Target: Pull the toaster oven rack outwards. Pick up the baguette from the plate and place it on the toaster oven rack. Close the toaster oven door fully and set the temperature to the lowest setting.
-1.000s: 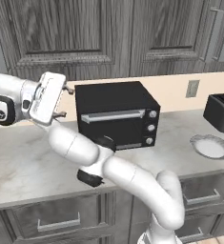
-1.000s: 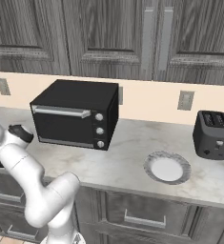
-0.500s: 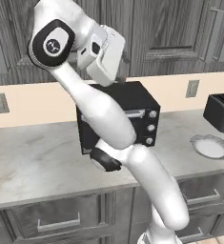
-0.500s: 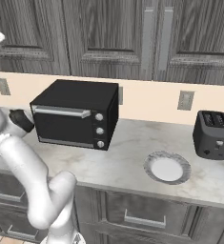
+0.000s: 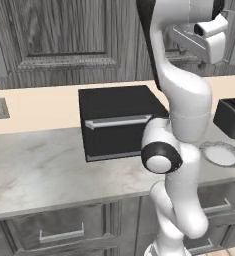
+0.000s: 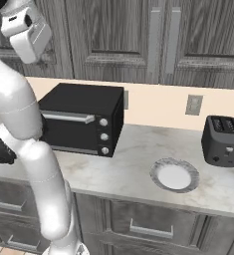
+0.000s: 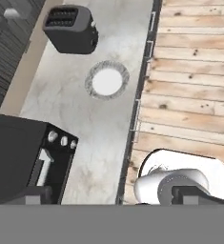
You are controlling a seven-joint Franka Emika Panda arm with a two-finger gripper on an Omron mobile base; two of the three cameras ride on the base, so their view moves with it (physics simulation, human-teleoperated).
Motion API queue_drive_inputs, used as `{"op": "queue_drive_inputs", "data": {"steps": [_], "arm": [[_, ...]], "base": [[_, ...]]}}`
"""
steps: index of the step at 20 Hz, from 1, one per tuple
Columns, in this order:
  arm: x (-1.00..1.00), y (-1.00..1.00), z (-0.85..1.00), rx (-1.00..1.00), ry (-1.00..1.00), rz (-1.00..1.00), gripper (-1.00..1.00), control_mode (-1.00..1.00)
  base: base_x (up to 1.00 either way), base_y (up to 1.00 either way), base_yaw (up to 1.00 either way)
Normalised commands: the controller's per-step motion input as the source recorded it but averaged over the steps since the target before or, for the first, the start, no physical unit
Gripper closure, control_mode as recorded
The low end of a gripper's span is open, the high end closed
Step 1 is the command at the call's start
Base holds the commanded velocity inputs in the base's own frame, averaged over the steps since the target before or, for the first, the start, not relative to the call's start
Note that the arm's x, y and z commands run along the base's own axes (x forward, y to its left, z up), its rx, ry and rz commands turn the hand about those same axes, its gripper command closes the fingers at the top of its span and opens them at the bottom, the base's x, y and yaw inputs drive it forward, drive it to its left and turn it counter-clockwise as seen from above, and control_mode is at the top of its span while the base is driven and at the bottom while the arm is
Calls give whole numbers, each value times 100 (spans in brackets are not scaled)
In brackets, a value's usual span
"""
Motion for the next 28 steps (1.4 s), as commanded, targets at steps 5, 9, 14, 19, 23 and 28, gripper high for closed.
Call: {"op": "queue_drive_inputs", "data": {"steps": [5,9,14,19,23,28], "arm": [[34,-93,-9,34,-100,43,-100,-100],[-94,-78,-100,29,9,69,-100,-100],[-100,-55,-100,16,45,62,-100,-100],[-90,-62,-100,3,58,52,-100,-100],[-66,-82,-100,-13,63,51,-100,-100],[-98,-19,-100,-40,76,32,-100,-100]], "base": [[0,0,0],[0,0,0],[0,0,0],[0,0,0],[0,0,0],[0,0,0]]}}
